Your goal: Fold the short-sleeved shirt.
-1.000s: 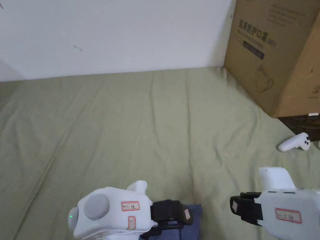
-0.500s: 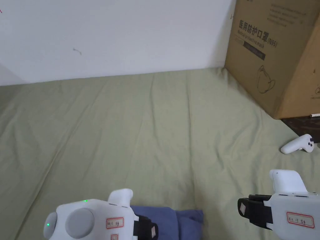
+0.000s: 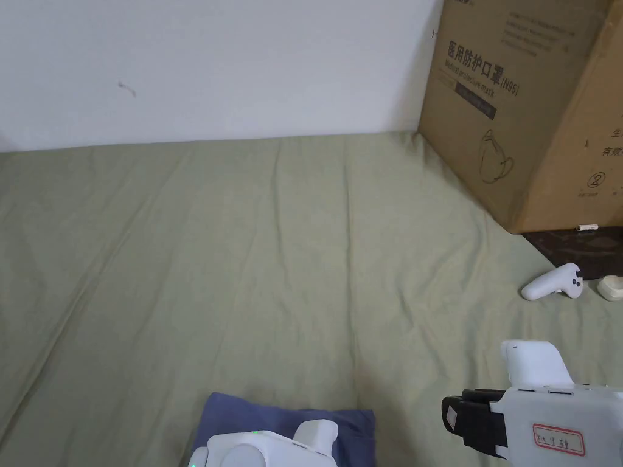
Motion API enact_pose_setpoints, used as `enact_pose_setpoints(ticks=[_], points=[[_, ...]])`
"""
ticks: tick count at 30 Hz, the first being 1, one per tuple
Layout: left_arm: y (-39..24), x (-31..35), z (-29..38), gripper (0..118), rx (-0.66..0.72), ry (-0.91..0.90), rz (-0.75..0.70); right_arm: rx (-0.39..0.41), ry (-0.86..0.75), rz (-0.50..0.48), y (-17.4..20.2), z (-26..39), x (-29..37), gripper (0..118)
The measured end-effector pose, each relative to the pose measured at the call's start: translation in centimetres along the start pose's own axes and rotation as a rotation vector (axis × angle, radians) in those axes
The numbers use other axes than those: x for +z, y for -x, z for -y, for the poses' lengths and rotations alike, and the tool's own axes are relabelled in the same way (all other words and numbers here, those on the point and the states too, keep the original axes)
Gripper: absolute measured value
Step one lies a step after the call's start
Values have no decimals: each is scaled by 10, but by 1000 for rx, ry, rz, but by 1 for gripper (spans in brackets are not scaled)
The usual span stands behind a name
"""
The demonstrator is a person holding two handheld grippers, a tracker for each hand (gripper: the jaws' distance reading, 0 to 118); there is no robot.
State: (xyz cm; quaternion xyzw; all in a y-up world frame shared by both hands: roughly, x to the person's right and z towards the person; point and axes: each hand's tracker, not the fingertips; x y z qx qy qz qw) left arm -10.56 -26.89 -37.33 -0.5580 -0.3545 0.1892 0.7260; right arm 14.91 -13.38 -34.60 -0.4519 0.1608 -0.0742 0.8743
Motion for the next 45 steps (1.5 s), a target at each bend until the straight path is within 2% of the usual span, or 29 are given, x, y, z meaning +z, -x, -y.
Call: enact_pose_setpoints(ticks=[2,5,9,11,14,18,22,24,26,27,28,29,30,31,34,35,37,41,45], points=[[-5,18,-1,2,23,-50,10,2,-22,1,1,-3,5,2],[-5,78,1,2,30,-227,7,6,-64,5,0,-8,14,2],[11,175,14,2,48,-447,-112,-9,-98,5,-6,-13,21,2],[25,214,26,2,91,-518,-177,-32,-92,-28,-8,-11,17,2],[47,251,50,2,156,-583,-248,-71,-24,-143,1,-6,-5,2],[74,272,79,2,264,-623,-286,-75,99,-306,39,5,-56,2],[94,271,95,2,353,-619,-256,-107,253,-432,72,20,-115,2],[100,265,96,2,375,-596,-246,-118,306,-423,74,28,-137,2],[107,257,94,2,380,-554,-209,-90,340,-333,67,33,-149,2],[110,252,91,2,379,-531,-184,-76,344,-318,60,35,-153,2],[114,246,88,2,376,-511,-151,-89,336,-346,52,36,-153,2],[117,242,84,3,376,-496,-122,-138,331,-396,44,37,-152,2],[120,235,80,5,374,-479,-78,-169,333,-396,38,36,-152,2],[124,230,76,12,372,-461,-45,-180,335,-373,32,36,-151,2],[132,211,62,68,358,-432,15,-196,324,-367,20,37,-148,2],[135,205,58,92,358,-417,32,-203,328,-372,19,38,-150,2],[141,190,47,117,344,-368,80,-209,330,-377,22,39,-148,2],[151,165,33,118,348,-313,126,-167,332,-367,23,39,-148,2],[171,130,26,118,401,-184,375,-185,336,-389,17,40,-151,2]])
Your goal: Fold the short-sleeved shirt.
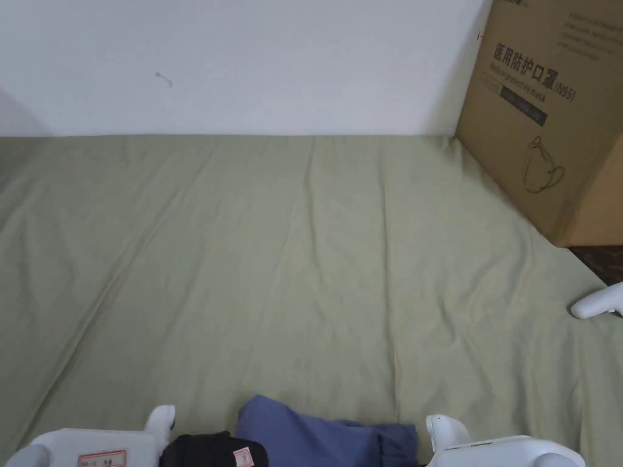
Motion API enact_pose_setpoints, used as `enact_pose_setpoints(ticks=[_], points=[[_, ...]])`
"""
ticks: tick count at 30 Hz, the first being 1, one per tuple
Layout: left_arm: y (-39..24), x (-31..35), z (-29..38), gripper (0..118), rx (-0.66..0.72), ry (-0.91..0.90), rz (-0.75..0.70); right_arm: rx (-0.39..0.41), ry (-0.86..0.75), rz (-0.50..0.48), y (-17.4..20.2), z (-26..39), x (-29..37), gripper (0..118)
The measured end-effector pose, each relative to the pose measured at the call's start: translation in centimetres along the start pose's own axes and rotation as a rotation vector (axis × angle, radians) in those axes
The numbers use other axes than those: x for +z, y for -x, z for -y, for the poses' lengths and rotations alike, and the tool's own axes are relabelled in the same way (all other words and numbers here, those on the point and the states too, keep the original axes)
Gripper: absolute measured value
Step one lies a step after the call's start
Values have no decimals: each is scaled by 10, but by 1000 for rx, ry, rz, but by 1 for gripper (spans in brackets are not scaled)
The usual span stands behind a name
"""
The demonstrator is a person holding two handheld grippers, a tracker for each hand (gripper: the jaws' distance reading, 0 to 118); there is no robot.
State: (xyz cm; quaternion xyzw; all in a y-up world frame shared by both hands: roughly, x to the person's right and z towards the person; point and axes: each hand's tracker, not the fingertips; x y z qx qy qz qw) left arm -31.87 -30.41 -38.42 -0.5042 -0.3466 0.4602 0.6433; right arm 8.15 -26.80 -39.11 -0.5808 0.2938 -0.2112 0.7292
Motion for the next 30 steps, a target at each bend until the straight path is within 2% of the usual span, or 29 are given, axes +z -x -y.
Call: enact_pose_setpoints(ticks=[2,4,5,6,7,8,9,12,15,19,22,26,30], points=[[5,-9,-3,118,-8,-2,42,-22,-1,-22,-4,1,1,2],[14,-14,-8,118,57,-28,105,-44,-4,-40,-8,2,1,2],[17,-15,-10,107,94,-49,126,-53,-7,-48,-9,3,1,2],[22,-18,-10,79,112,-72,60,-60,-10,-52,-10,3,1,2],[27,-23,-10,37,98,-69,-121,-65,-13,-52,-10,4,1,2],[30,-27,-8,26,70,-54,-194,-71,-15,-53,-11,5,2,2],[26,-23,-6,26,47,-68,-72,-76,-19,-52,-10,5,2,2],[2,-22,-1,26,-64,-66,-201,-77,-28,-46,-4,6,6,2],[-39,-20,11,26,-199,-108,-329,-43,-61,11,12,1,23,2],[-77,19,26,26,-275,-215,-379,7,-162,16,34,-12,63,2],[-85,64,26,26,-323,-239,-546,35,-232,41,49,-19,91,2],[-74,139,19,26,-273,-302,-739,85,-284,79,62,-24,114,2],[-83,192,14,26,-345,-327,-1029,123,-287,140,70,-23,120,2]])
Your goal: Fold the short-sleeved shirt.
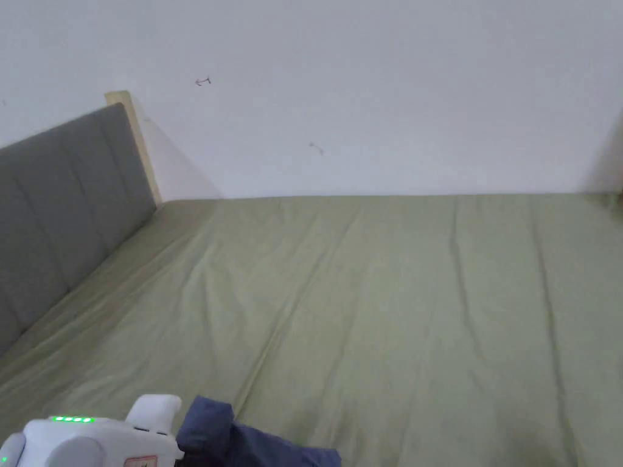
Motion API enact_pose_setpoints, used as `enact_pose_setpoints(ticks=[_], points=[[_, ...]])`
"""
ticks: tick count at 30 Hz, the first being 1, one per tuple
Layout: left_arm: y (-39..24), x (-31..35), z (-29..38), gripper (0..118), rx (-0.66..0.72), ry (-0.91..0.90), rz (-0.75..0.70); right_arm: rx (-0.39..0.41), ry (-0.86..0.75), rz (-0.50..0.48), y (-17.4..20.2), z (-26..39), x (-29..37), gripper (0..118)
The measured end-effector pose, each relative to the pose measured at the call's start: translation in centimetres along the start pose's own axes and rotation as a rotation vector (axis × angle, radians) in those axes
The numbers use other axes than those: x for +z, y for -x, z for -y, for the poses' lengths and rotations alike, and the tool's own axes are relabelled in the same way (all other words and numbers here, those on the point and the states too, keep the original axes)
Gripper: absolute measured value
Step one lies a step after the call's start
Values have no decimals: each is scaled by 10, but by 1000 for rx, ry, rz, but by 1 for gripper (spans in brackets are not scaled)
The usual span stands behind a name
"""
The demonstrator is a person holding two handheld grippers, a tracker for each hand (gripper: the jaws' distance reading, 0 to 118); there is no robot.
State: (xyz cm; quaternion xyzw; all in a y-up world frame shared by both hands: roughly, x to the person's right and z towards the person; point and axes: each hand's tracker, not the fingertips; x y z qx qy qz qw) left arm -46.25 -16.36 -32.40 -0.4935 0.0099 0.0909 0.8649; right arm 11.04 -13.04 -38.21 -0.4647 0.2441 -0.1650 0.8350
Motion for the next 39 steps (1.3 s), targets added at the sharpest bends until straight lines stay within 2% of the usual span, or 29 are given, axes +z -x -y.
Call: enact_pose_setpoints(ticks=[3,4,10,11,12,13,14,15,16,23,24,25,27,28,30,33,36,39], points=[[16,6,-10,26,-104,15,-241,20,13,24,4,1,-2,2],[41,-12,-15,26,-144,30,-313,20,18,30,5,1,-3,2],[66,-35,-28,26,-309,67,-556,10,28,39,11,0,-10,2],[68,-36,-29,29,-318,60,-580,10,28,37,12,0,-10,2],[66,-33,-30,38,-320,55,-603,14,27,36,13,-1,-10,2],[68,-30,-31,50,-310,43,-611,19,27,37,15,-2,-10,2],[70,-26,-31,70,-295,12,-624,28,27,40,16,-3,-10,2],[71,-19,-33,81,-276,-9,-624,37,28,45,17,-4,-10,2],[69,-9,-33,87,-263,-22,-609,44,27,50,18,-5,-10,2],[22,43,-24,88,-273,-126,-500,90,-19,80,22,-15,-4,2],[11,49,-21,86,-258,-140,-450,98,-26,82,24,-16,-3,2],[-1,55,-17,78,-248,-155,-381,108,-32,82,26,-18,-2,2],[-26,66,-10,19,-198,-191,-234,144,-43,87,34,-20,2,2],[-33,66,-8,0,-161,-215,-175,158,-49,88,39,-22,4,2],[-56,69,-4,0,-106,-263,-134,183,-57,81,47,-25,8,2],[-98,84,-9,0,-13,-341,3,220,-76,88,65,-30,18,2],[-132,92,-23,0,0,-451,23,257,-128,104,83,-41,30,2],[-161,103,-35,0,-22,-560,-3,272,-245,84,92,-55,44,2]])
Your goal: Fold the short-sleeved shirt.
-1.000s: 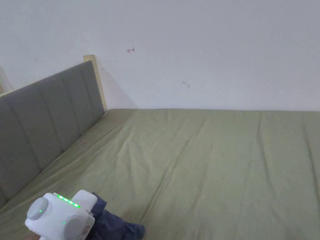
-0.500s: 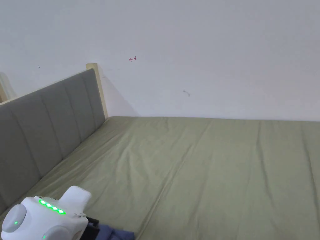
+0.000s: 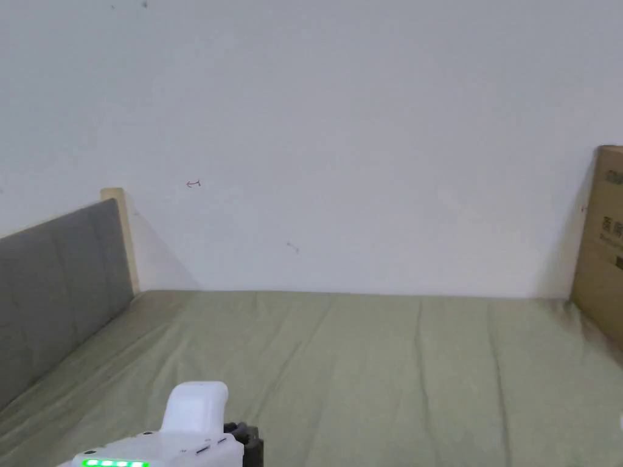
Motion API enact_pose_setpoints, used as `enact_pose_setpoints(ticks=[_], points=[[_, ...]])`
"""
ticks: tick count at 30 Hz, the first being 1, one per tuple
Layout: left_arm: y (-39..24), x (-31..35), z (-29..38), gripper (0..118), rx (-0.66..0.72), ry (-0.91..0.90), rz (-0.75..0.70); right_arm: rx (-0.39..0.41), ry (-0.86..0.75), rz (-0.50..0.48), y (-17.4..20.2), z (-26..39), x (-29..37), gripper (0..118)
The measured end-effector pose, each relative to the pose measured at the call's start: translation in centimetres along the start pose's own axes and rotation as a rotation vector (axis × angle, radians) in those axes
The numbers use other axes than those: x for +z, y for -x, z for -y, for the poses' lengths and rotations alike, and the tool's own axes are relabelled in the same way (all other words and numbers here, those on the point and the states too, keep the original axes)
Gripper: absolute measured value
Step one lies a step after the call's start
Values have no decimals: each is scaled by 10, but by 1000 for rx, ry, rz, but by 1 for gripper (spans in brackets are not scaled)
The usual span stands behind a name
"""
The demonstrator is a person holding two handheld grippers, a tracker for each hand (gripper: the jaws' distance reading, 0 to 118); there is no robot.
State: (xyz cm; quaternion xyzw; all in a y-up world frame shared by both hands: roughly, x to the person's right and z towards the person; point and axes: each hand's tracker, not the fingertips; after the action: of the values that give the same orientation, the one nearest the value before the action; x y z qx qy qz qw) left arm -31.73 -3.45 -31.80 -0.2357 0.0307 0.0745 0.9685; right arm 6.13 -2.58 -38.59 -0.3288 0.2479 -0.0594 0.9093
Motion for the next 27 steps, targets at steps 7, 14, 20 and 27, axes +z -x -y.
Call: enact_pose_setpoints(ticks=[7,14,20,27], points=[[-59,22,-31,0,-77,-283,-41,140,-403,63,27,-22,33,2],[-83,32,-33,5,-76,-465,-119,106,-551,116,35,-27,34,4],[-88,37,-33,108,-86,-474,-105,66,-568,186,32,-21,27,110],[-91,42,-32,115,-84,-485,-121,90,-579,228,31,-16,27,116]])
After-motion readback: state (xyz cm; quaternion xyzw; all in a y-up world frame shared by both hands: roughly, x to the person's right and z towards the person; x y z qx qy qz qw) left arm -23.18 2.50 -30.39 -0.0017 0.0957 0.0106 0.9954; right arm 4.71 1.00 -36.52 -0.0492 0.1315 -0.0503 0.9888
